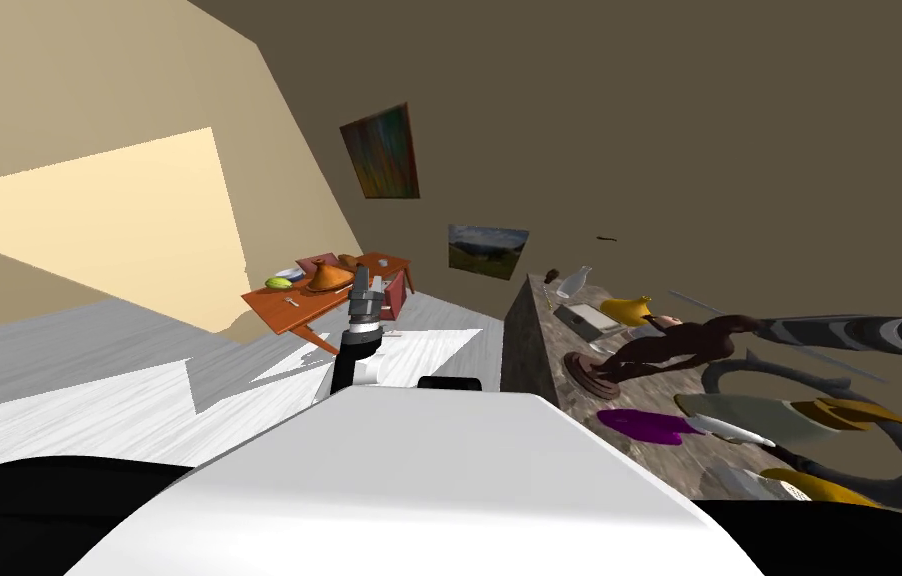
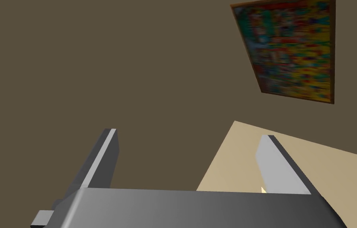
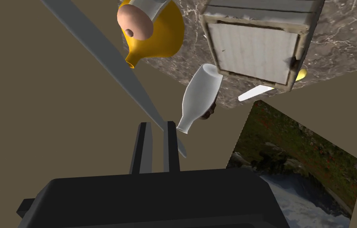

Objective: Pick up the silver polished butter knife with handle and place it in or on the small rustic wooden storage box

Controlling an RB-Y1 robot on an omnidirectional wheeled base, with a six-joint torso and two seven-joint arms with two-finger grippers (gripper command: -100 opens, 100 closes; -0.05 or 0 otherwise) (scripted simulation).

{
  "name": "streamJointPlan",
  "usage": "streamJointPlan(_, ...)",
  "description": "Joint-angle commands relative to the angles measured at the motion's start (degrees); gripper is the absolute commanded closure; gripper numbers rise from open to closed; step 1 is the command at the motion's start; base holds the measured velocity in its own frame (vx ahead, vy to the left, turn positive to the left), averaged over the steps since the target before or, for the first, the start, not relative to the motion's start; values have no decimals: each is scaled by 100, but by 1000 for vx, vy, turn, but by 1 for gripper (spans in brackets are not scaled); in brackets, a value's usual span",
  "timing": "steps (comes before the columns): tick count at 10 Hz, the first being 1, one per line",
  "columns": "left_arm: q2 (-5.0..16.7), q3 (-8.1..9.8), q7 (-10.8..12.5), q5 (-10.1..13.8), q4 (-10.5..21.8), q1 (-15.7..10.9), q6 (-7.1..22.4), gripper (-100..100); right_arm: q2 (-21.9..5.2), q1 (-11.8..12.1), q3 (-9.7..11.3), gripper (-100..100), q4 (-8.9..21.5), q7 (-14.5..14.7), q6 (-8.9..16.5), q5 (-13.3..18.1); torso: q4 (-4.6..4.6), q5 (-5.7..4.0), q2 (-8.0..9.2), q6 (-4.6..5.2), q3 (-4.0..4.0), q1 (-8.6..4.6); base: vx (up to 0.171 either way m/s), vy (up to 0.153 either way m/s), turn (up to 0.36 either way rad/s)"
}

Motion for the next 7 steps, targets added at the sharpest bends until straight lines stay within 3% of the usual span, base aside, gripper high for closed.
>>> streamJointPlan(1,0,0,0,0,0,0,0,0,-3,-108,125,100,14,-173,-24,-23,0,0,0,0,0,0,91,-37,72)
streamJointPlan(2,0,0,0,0,0,0,0,0,47,-220,198,100,105,-417,-92,81,0,-2,2,5,1,7,94,-48,115)
streamJointPlan(7,0,0,0,0,0,0,0,0,185,-438,336,100,249,-1043,-210,277,2,-3,3,2,2,3,86,-45,109)
